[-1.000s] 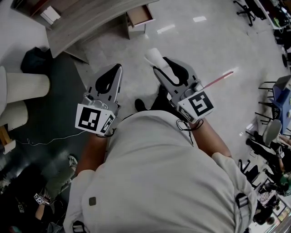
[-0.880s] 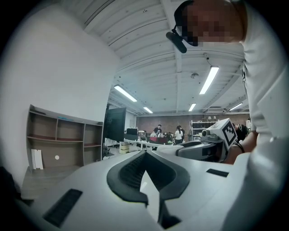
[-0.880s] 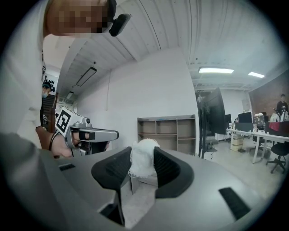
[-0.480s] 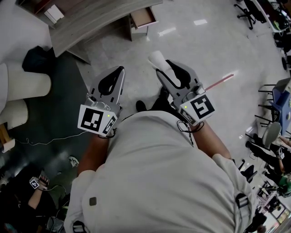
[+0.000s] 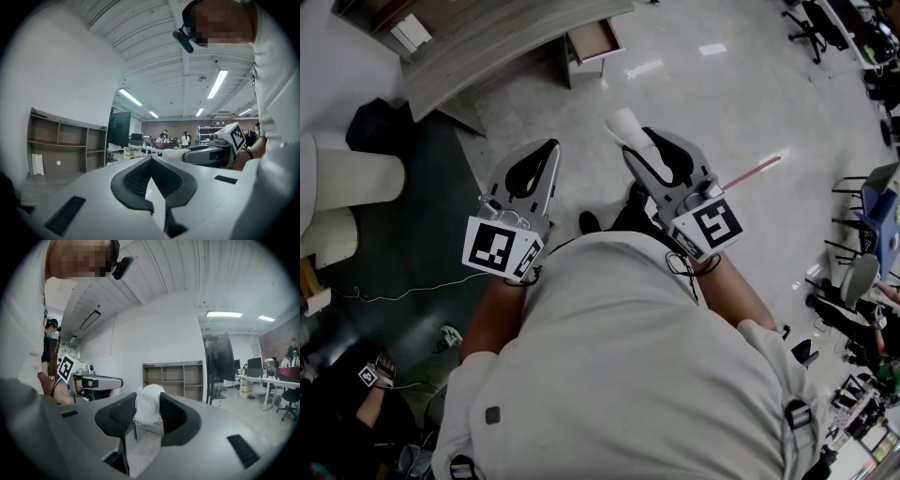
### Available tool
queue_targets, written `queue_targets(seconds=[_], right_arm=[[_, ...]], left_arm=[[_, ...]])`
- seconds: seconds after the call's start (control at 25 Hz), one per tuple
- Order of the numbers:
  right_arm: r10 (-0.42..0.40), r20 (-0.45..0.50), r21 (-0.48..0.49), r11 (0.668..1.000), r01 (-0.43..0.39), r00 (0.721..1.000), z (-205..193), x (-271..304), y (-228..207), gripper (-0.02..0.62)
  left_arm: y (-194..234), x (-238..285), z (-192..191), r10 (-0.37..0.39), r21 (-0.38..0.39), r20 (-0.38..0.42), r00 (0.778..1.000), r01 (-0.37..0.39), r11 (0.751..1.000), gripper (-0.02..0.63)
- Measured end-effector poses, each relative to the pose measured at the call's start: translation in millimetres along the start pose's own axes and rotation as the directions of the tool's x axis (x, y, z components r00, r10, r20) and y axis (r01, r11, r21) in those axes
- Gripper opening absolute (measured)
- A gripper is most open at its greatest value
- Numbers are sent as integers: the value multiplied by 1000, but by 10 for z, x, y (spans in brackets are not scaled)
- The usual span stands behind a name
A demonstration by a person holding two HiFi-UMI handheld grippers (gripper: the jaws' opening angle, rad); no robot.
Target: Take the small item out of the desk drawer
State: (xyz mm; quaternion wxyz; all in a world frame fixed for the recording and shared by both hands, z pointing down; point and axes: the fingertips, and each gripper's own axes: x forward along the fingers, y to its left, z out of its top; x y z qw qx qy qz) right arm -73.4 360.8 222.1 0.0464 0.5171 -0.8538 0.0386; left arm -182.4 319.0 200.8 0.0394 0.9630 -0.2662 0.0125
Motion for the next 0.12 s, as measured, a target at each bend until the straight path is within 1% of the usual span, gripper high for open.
queue_targets(seconds=[0.12], right_arm=[[-1, 2, 3, 1000, 1, 1000, -6, -25, -52, 160]], left_arm=[[-27, 56, -15, -1, -1, -4, 1000, 1, 1000, 12]])
